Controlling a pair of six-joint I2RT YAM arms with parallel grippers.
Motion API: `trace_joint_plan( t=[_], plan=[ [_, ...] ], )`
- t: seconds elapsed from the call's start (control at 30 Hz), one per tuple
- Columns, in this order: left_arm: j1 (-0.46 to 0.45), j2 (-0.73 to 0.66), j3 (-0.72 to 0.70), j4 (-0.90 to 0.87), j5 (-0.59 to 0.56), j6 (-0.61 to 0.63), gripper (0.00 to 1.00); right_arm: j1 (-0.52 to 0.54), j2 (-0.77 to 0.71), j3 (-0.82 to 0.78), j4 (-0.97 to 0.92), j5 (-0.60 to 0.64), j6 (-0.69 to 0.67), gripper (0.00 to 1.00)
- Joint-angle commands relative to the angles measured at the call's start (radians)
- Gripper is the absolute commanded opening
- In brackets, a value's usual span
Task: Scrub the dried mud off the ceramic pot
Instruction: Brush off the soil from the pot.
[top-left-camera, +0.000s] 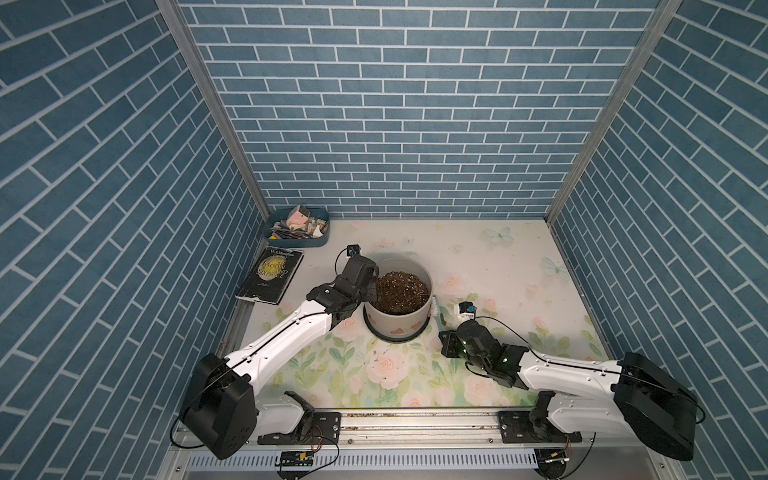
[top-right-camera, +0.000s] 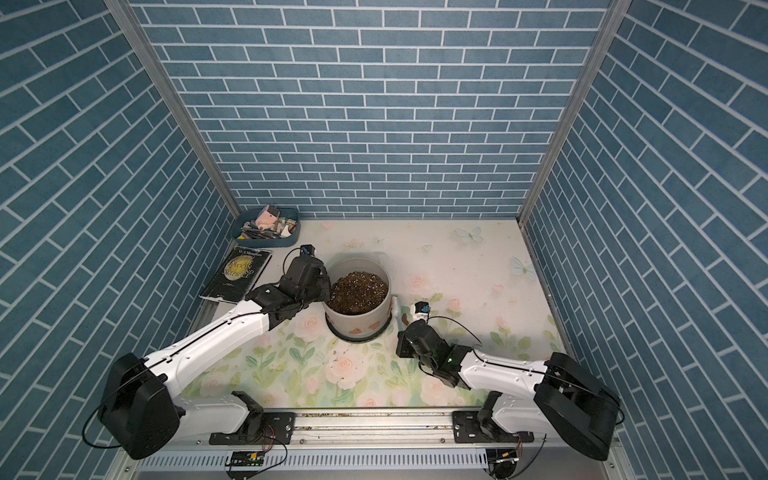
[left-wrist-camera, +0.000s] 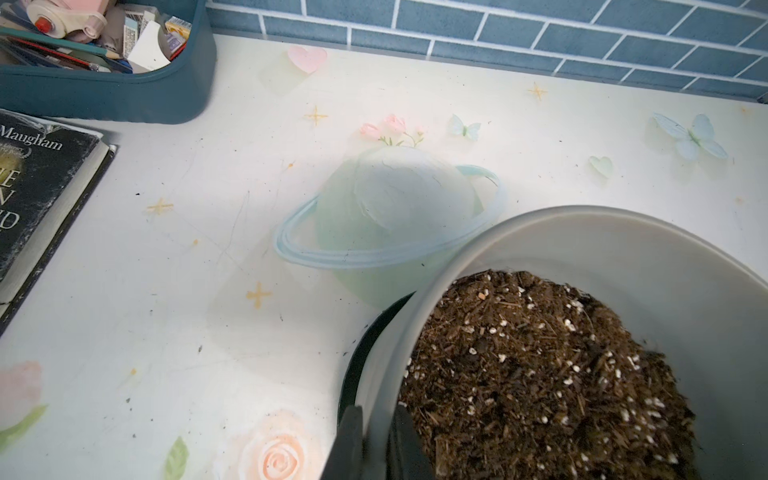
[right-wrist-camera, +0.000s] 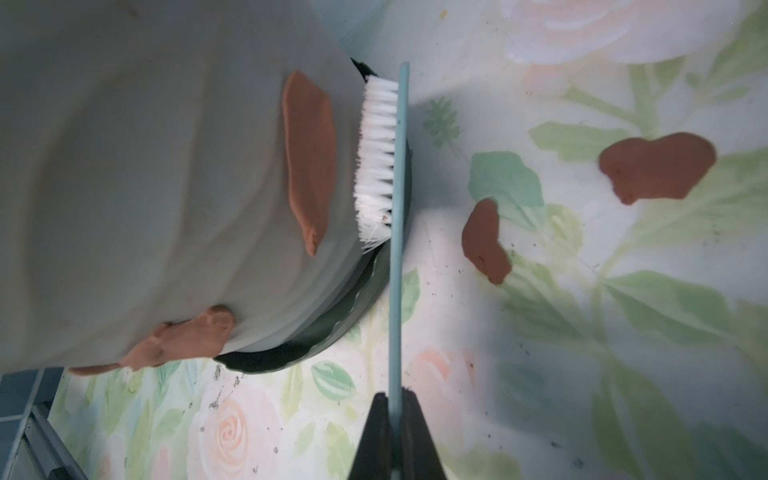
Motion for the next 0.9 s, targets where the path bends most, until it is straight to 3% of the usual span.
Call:
trace_joint_plan(
  t=[0.0,0.17,0.67,0.87],
  plan=[
    [-0.006,0.007,-0.011,0.046,0.038,-0.021,0.08,0.018,0.006,-0.019,0.093,-0.029,-0.023,0.00],
    [-0.006,0.007,-0.010,0.041,0.036,-0.019,0.00,0.058,-0.041,-0.033,0.126,-0.022,-0.022,0.00],
    [-0.007,-0.001,-0.011,0.020,0.013,-0.011,0.00,0.061,-0.207,-0.090,0.088,0.030,0.015,0.00],
    [-0.007,-0.005,-0.012,0.017,0.011,-0.012,0.00,0.047,-0.218,-0.083,-0.036,0.084,0.031,0.00]
  ],
)
